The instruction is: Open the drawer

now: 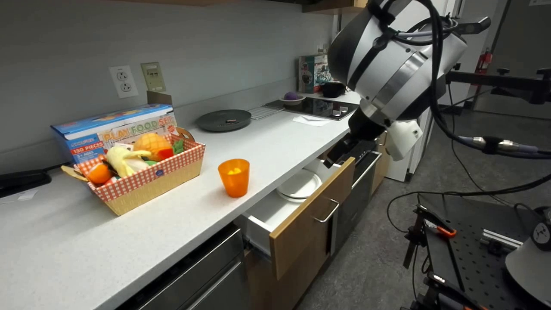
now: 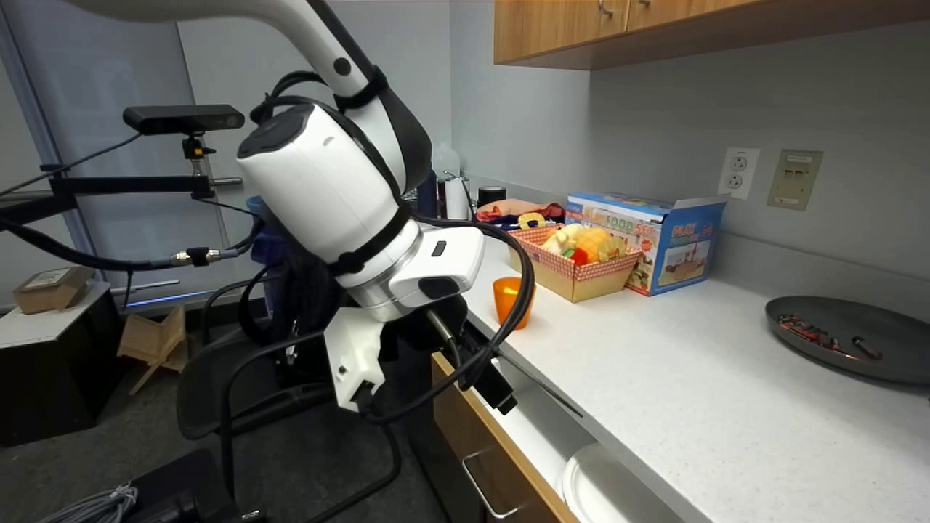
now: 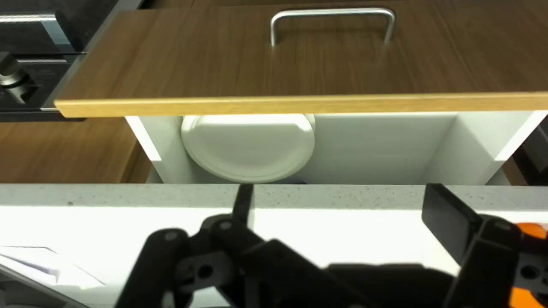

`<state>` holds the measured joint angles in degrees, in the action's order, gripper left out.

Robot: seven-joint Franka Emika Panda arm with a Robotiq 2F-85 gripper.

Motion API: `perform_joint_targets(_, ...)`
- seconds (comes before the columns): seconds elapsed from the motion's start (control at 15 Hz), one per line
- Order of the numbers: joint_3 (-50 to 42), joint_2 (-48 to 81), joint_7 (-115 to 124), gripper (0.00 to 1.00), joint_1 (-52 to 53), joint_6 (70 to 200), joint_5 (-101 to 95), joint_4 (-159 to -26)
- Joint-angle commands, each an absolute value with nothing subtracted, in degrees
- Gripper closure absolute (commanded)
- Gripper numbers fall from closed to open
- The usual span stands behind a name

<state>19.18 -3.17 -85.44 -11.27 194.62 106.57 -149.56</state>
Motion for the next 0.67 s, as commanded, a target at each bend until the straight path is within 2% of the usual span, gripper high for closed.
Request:
perform_joint_targets(0.0, 19.17, 3.88, -85.02, 0.00, -11.51, 196.31, 103.69, -143.39)
perform_joint_targets(0.6, 18.82, 18.67, -85.75, 0.00, -11.25, 196.49, 101.43, -133.72)
